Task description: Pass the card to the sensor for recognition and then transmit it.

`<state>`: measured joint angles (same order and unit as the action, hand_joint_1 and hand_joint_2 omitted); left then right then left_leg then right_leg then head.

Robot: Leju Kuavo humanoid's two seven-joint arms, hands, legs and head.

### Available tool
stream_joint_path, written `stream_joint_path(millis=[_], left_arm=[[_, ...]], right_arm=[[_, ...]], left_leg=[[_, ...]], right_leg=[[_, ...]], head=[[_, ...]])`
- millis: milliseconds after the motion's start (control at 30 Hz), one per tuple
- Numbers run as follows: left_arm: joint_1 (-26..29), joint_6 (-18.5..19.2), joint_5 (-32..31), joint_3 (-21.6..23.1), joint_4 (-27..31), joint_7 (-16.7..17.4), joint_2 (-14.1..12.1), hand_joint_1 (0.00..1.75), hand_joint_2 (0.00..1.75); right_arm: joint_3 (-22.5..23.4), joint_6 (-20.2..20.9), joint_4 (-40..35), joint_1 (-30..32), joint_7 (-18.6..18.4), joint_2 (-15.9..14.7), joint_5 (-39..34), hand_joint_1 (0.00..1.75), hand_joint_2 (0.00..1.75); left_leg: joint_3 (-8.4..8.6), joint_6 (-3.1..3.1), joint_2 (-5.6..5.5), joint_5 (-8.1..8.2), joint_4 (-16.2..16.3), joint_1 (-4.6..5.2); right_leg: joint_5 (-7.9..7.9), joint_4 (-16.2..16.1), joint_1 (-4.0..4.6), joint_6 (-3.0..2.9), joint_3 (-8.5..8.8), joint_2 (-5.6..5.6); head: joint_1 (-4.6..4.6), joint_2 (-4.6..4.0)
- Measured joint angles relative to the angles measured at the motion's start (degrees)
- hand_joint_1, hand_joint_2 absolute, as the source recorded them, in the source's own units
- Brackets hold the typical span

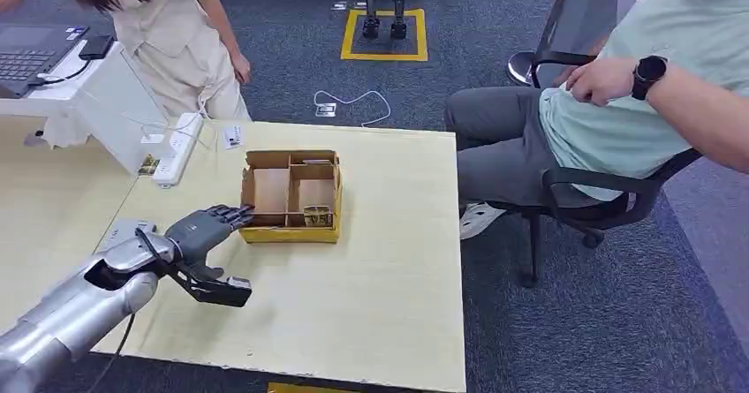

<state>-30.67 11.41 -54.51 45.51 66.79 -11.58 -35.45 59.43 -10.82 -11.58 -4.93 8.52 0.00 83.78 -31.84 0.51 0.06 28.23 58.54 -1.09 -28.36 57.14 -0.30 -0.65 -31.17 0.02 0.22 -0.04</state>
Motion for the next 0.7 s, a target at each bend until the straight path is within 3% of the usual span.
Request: stream_joint_path(millis=[700], left_arm=[[0.04,-0.94,0.5,-1.11,0.94,0.0,0.66,0.0,1.75]], right_arm=[[0.0,-0.04,0.0,-0.01,0.0,0.0,0.15,0.0,1.75]], left_leg=[[-0.02,0.0,-0.01,0.0,0.0,0.0]], right_leg=[[0.0,0.0,0.0,0.0,-0.01,0.0]], head=[[0.0,0.0]])
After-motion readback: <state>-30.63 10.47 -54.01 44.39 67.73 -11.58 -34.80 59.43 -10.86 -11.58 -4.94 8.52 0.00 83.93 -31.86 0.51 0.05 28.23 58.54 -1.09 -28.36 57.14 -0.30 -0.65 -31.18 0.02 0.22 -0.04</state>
